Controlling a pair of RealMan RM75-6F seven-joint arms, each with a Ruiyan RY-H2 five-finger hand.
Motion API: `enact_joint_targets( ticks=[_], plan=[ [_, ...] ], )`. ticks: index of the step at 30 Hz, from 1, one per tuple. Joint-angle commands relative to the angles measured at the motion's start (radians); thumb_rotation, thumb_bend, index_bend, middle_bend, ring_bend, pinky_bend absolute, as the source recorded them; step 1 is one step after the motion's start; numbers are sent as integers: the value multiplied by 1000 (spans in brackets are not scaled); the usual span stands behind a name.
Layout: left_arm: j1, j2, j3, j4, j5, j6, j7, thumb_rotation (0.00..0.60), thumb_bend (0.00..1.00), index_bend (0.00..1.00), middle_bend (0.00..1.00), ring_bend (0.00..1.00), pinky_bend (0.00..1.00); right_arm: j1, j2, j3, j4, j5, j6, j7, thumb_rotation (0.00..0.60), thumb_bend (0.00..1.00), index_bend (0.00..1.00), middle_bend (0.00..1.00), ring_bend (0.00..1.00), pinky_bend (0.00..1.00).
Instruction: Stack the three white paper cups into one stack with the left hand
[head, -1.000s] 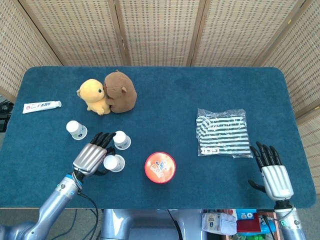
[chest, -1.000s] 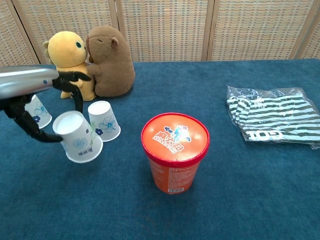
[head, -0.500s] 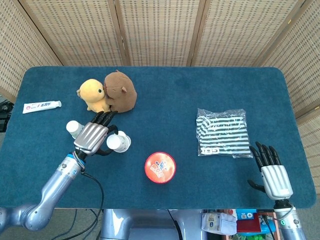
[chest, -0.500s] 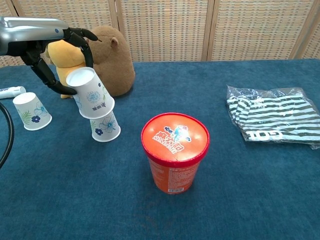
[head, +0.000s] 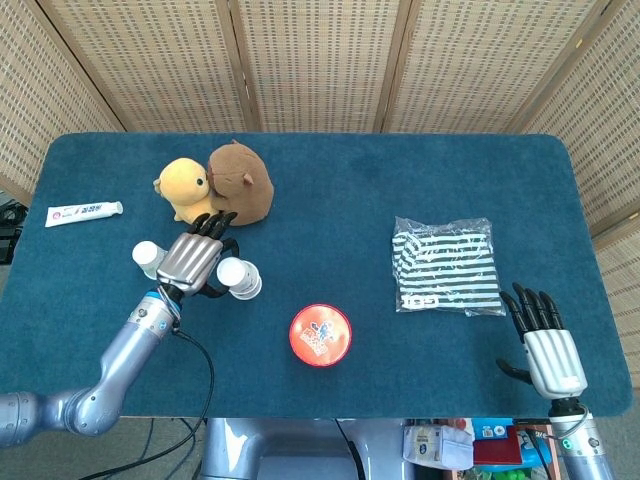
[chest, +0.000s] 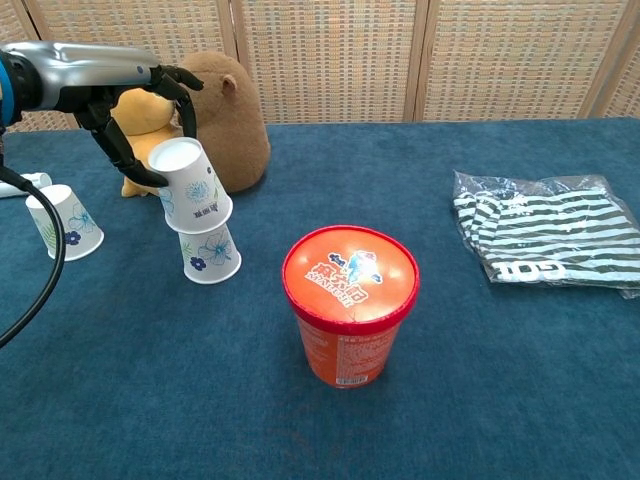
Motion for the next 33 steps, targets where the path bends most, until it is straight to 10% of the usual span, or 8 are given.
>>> enact_joint_targets(
  ticks=[1, 21, 33],
  plan=[
    [-10, -10, 8, 15, -12, -1, -3, 600, 242, 436, 0, 0, 0, 0, 0, 1, 0, 1, 0, 1, 600, 0, 0, 0, 0, 0],
    [-68, -74, 46, 116, -93, -19, 3, 600, 242, 430, 0, 0, 0, 0, 2, 1, 2, 4, -1, 11, 600, 0, 0, 0, 0, 0],
    [-47, -19, 70, 84, -62, 26, -11, 600, 242, 163, 0, 0, 0, 0, 3, 0, 2, 3, 0, 9, 600, 0, 0, 0, 0, 0]
  ],
)
